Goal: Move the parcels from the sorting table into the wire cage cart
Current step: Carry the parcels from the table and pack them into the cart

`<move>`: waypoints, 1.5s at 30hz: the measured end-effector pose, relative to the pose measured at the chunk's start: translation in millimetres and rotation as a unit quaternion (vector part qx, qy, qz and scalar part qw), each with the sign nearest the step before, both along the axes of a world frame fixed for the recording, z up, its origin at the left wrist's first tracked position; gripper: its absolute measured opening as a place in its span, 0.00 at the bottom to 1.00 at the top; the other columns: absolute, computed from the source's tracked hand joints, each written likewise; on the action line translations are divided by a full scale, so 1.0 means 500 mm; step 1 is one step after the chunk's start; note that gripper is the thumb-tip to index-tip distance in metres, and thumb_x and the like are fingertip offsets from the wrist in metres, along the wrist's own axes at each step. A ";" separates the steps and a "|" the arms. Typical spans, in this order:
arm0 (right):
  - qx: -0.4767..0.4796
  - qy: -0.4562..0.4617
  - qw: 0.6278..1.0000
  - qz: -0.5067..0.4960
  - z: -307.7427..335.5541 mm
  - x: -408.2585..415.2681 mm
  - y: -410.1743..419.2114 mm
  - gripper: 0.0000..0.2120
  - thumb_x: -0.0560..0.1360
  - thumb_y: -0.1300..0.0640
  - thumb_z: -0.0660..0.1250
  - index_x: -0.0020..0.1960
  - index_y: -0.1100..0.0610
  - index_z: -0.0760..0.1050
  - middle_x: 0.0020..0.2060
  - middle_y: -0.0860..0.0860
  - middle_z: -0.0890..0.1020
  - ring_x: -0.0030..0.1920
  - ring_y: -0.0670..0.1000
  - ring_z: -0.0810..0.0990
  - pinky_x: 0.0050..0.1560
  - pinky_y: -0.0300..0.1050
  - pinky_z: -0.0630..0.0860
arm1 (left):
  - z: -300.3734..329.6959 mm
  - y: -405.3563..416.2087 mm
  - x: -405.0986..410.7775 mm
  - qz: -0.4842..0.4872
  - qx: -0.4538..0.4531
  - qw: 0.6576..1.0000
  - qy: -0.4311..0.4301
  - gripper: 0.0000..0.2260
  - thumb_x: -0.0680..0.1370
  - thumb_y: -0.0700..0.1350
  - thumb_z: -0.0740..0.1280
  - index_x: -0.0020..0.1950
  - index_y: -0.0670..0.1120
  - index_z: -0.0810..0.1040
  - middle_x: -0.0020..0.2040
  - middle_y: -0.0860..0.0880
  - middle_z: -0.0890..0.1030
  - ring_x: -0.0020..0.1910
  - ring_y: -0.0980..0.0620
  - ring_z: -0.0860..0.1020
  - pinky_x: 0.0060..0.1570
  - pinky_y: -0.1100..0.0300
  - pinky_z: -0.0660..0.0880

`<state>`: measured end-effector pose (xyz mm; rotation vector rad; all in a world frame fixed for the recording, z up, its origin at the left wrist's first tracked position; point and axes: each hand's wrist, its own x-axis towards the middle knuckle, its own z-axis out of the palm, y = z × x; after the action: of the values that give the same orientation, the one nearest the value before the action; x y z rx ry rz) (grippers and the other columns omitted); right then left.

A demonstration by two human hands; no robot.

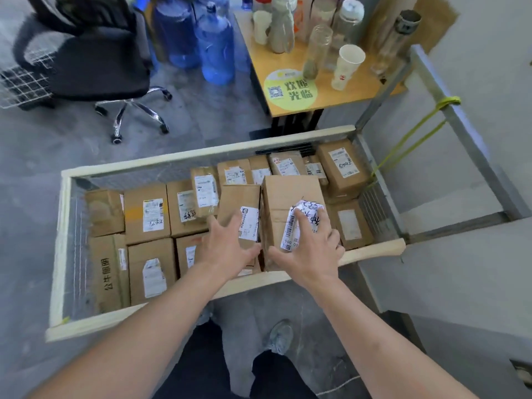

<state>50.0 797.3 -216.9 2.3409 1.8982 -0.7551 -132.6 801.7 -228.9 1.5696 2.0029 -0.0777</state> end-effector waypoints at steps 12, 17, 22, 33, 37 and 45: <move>-0.043 0.062 0.996 0.047 -0.115 -0.430 0.090 0.48 0.62 0.25 0.64 0.79 0.36 0.54 0.82 0.49 0.47 0.75 0.66 0.59 0.71 0.66 0.62 | -0.125 0.030 -0.416 0.081 -0.022 0.996 0.014 0.41 0.74 0.74 0.65 0.81 0.67 0.49 0.64 0.43 0.62 0.52 0.41 0.77 0.42 0.52 0.75; -0.052 0.072 0.993 0.079 -0.171 -0.560 0.129 0.47 0.64 0.27 0.67 0.78 0.36 0.55 0.82 0.51 0.48 0.75 0.66 0.59 0.70 0.66 0.60 | -0.191 0.035 -0.534 0.105 -0.015 0.994 0.019 0.37 0.77 0.71 0.62 0.81 0.66 0.49 0.56 0.47 0.60 0.47 0.43 0.73 0.41 0.52 0.76; -0.072 0.093 0.988 0.097 -0.271 -0.653 0.183 0.46 0.65 0.27 0.68 0.78 0.36 0.56 0.82 0.51 0.49 0.77 0.67 0.55 0.72 0.68 0.58 | -0.286 0.068 -0.613 0.133 -0.024 0.990 0.030 0.35 0.79 0.69 0.61 0.81 0.65 0.48 0.62 0.44 0.60 0.44 0.44 0.75 0.39 0.52 0.78; -0.049 0.081 0.990 0.100 -0.537 -0.715 0.259 0.45 0.67 0.25 0.66 0.79 0.34 0.55 0.82 0.50 0.44 0.77 0.68 0.53 0.75 0.69 0.54 | -0.519 0.180 -0.654 0.123 -0.020 0.989 0.080 0.34 0.80 0.66 0.62 0.82 0.63 0.50 0.64 0.40 0.61 0.63 0.38 0.67 0.45 0.50 0.73; -0.023 0.043 0.993 0.109 -0.592 -0.719 0.250 0.46 0.69 0.20 0.62 0.80 0.33 0.49 0.82 0.51 0.39 0.79 0.68 0.48 0.77 0.69 0.51 | -0.583 0.200 -0.656 0.125 -0.028 0.990 0.066 0.36 0.79 0.60 0.68 0.82 0.65 0.51 0.66 0.40 0.61 0.64 0.37 0.65 0.52 0.45 0.75; 0.014 -0.017 0.976 0.217 -0.631 -0.703 0.237 0.39 0.81 0.28 0.45 0.85 0.46 0.41 0.82 0.62 0.37 0.82 0.63 0.35 0.80 0.66 0.43 | -0.681 0.194 -0.687 0.111 -0.067 0.992 0.012 0.39 0.81 0.49 0.69 0.80 0.71 0.47 0.80 0.43 0.45 0.76 0.35 0.59 0.55 0.44 0.76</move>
<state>-301.6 915.8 -532.5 1.8270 2.2967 -0.6376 -475.9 898.6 -569.5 1.2620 2.1306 -0.1411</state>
